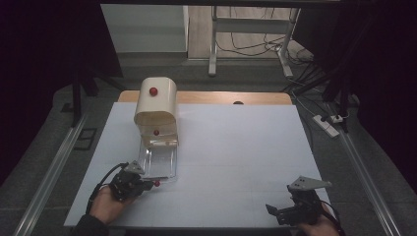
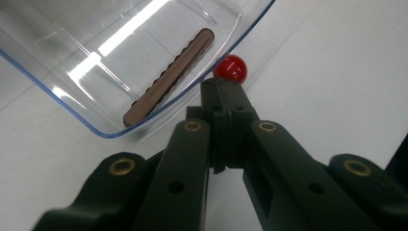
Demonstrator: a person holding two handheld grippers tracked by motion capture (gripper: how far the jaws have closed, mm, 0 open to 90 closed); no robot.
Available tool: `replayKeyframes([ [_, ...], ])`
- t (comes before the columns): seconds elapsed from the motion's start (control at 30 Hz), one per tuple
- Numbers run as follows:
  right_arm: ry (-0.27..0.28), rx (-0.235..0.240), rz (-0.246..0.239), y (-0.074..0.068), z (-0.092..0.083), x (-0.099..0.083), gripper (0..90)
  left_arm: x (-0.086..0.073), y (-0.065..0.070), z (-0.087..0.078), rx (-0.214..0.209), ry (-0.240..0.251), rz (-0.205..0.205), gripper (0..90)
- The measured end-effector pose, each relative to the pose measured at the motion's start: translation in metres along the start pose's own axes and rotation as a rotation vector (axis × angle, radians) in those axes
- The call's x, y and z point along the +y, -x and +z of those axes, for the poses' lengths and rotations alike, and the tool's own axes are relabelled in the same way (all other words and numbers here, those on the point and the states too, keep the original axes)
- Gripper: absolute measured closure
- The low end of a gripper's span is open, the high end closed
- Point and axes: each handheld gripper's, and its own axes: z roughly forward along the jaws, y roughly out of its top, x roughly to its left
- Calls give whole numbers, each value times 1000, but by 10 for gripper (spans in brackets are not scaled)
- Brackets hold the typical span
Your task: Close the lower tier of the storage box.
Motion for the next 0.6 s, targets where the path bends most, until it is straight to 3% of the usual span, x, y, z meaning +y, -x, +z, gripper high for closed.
replayKeyframes([
  [0.2, -1, 1, 0, 0, 0, 0, 0, 2, -3, 1, -3, 10, 7, 893],
  [0.6, -5, 2, 0, 0, 1, 0, 0, 7, -7, 3, 35, 22, 11, 893],
])
